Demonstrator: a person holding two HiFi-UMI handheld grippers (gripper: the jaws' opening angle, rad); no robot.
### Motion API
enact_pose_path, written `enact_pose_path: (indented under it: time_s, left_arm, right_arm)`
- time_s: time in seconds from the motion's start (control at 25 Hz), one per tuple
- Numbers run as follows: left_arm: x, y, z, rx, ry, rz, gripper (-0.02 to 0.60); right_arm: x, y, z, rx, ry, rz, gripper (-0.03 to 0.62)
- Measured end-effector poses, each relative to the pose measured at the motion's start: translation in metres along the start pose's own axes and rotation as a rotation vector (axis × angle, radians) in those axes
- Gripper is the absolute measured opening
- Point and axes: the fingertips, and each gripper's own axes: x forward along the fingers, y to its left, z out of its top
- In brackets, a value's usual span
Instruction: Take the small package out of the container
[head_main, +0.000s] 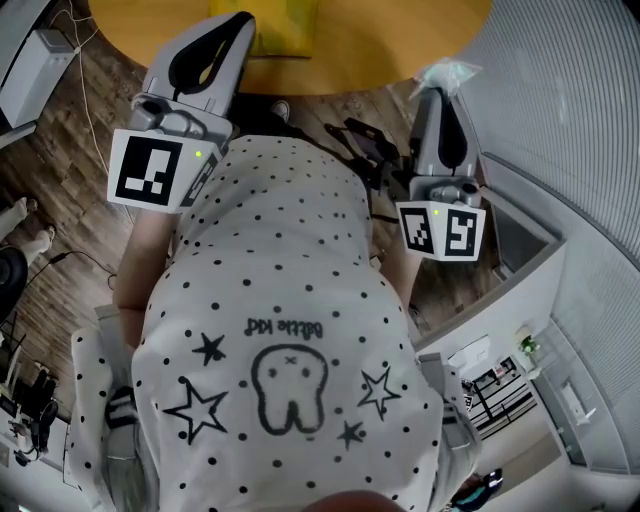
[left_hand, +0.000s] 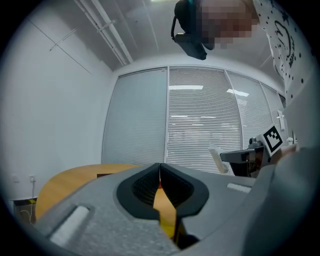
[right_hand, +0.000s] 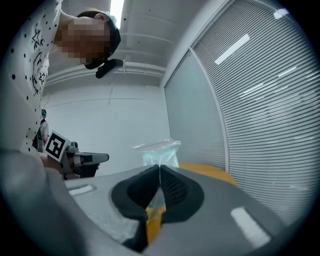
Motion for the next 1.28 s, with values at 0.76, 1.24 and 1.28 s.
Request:
enact_pose_path:
  time_s: [0.76, 1.24, 1.28]
  left_arm:
    - [0.002, -0.011, 0.003, 0.015, 0.005, -0.031, 0.012]
    - [0.000, -0.007, 0.004, 0.011, 0.004, -0.019, 0.012]
    - [-0.001, -0.006, 0.004, 0.011, 0.004, -0.017, 0.012]
  right_arm:
    - [-0.004, -0.003, 0.004, -0.017, -0.012, -0.001, 0.005]
    - [-0.003, -0.001, 0.003, -0.038, 0.000, 0.010, 0.005]
    - [-0.003, -0.001, 0.003, -0.039, 0.000, 0.011, 0.005]
